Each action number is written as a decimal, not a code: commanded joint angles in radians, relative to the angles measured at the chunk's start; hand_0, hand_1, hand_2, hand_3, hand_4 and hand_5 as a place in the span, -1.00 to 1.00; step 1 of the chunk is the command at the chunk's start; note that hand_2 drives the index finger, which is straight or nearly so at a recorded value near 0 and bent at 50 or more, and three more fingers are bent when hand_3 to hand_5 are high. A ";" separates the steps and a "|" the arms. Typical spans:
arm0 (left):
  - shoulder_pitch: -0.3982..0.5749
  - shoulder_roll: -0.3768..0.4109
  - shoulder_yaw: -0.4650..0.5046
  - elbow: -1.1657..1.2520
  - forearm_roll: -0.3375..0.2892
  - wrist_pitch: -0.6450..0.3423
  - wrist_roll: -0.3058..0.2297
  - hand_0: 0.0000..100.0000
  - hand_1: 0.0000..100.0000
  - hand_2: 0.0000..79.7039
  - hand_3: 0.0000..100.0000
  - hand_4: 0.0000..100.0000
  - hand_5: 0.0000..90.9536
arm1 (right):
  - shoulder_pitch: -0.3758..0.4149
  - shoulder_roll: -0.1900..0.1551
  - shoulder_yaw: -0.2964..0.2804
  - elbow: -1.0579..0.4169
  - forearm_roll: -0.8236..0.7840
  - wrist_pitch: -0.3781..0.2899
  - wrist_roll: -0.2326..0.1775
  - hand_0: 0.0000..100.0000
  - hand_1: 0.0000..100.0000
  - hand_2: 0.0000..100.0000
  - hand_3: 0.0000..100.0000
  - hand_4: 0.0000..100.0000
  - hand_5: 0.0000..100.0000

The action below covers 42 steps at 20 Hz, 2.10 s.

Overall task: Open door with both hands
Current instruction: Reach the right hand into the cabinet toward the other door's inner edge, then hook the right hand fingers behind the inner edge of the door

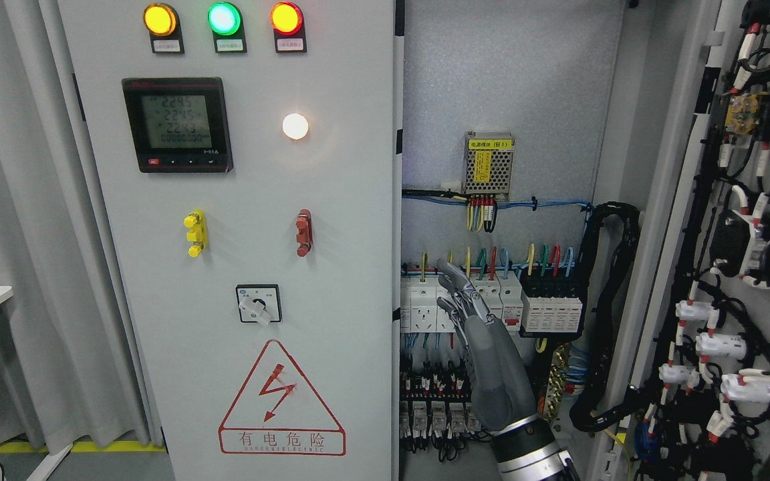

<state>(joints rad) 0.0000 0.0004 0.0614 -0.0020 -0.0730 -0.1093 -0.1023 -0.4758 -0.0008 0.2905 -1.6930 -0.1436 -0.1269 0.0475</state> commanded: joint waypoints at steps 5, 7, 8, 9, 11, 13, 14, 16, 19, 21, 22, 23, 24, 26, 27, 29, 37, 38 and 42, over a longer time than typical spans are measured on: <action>-0.020 0.016 0.001 0.008 -0.014 -0.001 -0.002 -0.41 -1.00 -0.93 -0.95 -0.92 -1.00 | -0.188 0.001 -0.005 0.265 -0.083 0.003 0.000 -0.56 -1.00 -1.00 -1.00 -1.00 -1.00; -0.020 0.016 0.001 0.008 -0.014 -0.003 -0.002 -0.41 -1.00 -0.93 -0.95 -0.92 -1.00 | -0.224 0.001 -0.004 0.308 -0.125 0.015 0.000 -0.56 -1.00 -1.00 -1.00 -1.00 -1.00; -0.020 0.016 0.003 0.008 -0.014 -0.003 -0.002 -0.41 -1.00 -0.93 -0.95 -0.92 -1.00 | -0.239 0.001 -0.002 0.318 -0.154 0.041 0.000 -0.56 -1.00 -1.00 -1.00 -1.00 -1.00; -0.020 0.016 0.003 0.008 -0.014 -0.004 -0.002 -0.41 -1.00 -0.93 -0.94 -0.92 -1.00 | -0.253 0.001 -0.001 0.329 -0.180 0.064 0.000 -0.56 -1.00 -1.00 -1.00 -1.00 -1.00; -0.020 0.016 0.001 0.008 -0.014 -0.006 -0.002 -0.41 -1.00 -0.93 -0.95 -0.93 -1.00 | -0.271 0.001 0.004 0.334 -0.189 0.078 0.005 -0.56 -1.00 -1.00 -1.00 -1.00 -1.00; -0.020 0.016 0.003 0.008 -0.014 -0.007 -0.002 -0.41 -1.00 -0.93 -0.95 -0.93 -1.00 | -0.280 0.001 0.006 0.334 -0.191 0.093 0.006 -0.56 -1.00 -1.00 -1.00 -1.00 -1.00; -0.020 0.016 0.003 0.008 -0.014 -0.007 -0.002 -0.41 -1.00 -0.93 -0.95 -0.93 -1.00 | -0.287 0.001 0.013 0.334 -0.191 0.105 0.008 -0.56 -1.00 -1.00 -1.00 -1.00 -1.00; -0.018 0.016 0.003 0.008 -0.014 -0.009 -0.002 -0.41 -1.00 -0.93 -0.95 -0.93 -1.00 | -0.305 0.001 0.030 0.335 -0.212 0.121 0.009 -0.56 -1.00 -1.00 -1.00 -1.00 -1.00; -0.018 0.016 0.003 0.008 -0.014 -0.009 -0.002 -0.41 -1.00 -0.93 -0.95 -0.93 -1.00 | -0.337 0.001 0.042 0.354 -0.261 0.147 0.009 -0.56 -1.00 -1.00 -1.00 -1.00 -1.00; -0.017 0.018 0.003 0.008 -0.014 -0.012 -0.002 -0.41 -1.00 -0.93 -0.95 -0.93 -1.00 | -0.360 0.001 0.050 0.374 -0.266 0.150 0.011 -0.56 -1.00 -1.00 -1.00 -1.00 -1.00; -0.015 0.018 0.003 0.008 -0.014 -0.012 -0.004 -0.41 -1.00 -0.93 -0.95 -0.92 -1.00 | -0.368 0.001 0.059 0.381 -0.267 0.150 0.012 -0.56 -1.00 -1.00 -1.00 -1.00 -1.00; -0.015 0.018 0.003 0.008 -0.013 -0.012 -0.005 -0.41 -1.00 -0.93 -0.95 -0.92 -1.00 | -0.379 0.001 0.065 0.388 -0.269 0.150 0.012 -0.56 -1.00 -1.00 -1.00 -1.00 -1.00; -0.015 0.018 0.005 0.008 -0.013 -0.012 -0.007 -0.41 -1.00 -0.93 -0.95 -0.92 -1.00 | -0.388 0.001 0.070 0.397 -0.271 0.150 0.012 -0.56 -1.00 -1.00 -1.00 -1.00 -1.00; -0.015 0.015 0.005 0.008 -0.011 -0.012 -0.008 -0.41 -1.00 -0.93 -0.95 -0.93 -1.00 | -0.409 0.001 0.078 0.420 -0.289 0.150 0.012 -0.56 -1.00 -1.00 -1.00 -1.00 -1.00; -0.015 0.015 0.005 0.008 -0.011 -0.012 -0.008 -0.41 -1.00 -0.93 -0.95 -0.93 -1.00 | -0.418 0.001 0.084 0.426 -0.310 0.153 0.012 -0.56 -1.00 -1.00 -1.00 -1.00 -1.00; -0.015 0.015 0.005 0.008 -0.011 -0.012 -0.008 -0.41 -1.00 -0.93 -0.95 -0.93 -1.00 | -0.432 0.001 0.102 0.429 -0.332 0.170 0.014 -0.56 -1.00 -1.00 -1.00 -1.00 -1.00; -0.015 0.016 0.005 0.008 -0.011 -0.012 -0.008 -0.41 -1.00 -0.93 -0.95 -0.93 -1.00 | -0.443 0.001 0.122 0.434 -0.370 0.176 0.012 -0.56 -1.00 -1.00 -1.00 -1.00 -1.00; -0.015 0.016 0.005 0.008 -0.011 -0.012 -0.008 -0.41 -1.00 -0.93 -0.95 -0.93 -1.00 | -0.443 0.001 0.127 0.434 -0.370 0.176 0.014 -0.56 -1.00 -1.00 -1.00 -1.00 -1.00; -0.015 0.016 0.003 0.008 -0.013 -0.012 -0.010 -0.41 -1.00 -0.93 -0.95 -0.93 -1.00 | -0.442 0.001 0.127 0.427 -0.372 0.170 0.014 -0.56 -1.00 -1.00 -1.00 -1.00 -1.00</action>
<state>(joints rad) 0.0000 0.0000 0.0653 -0.0001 -0.0847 -0.1212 -0.1109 -0.9115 0.0000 0.3892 -1.2876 -0.5045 0.0497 0.0608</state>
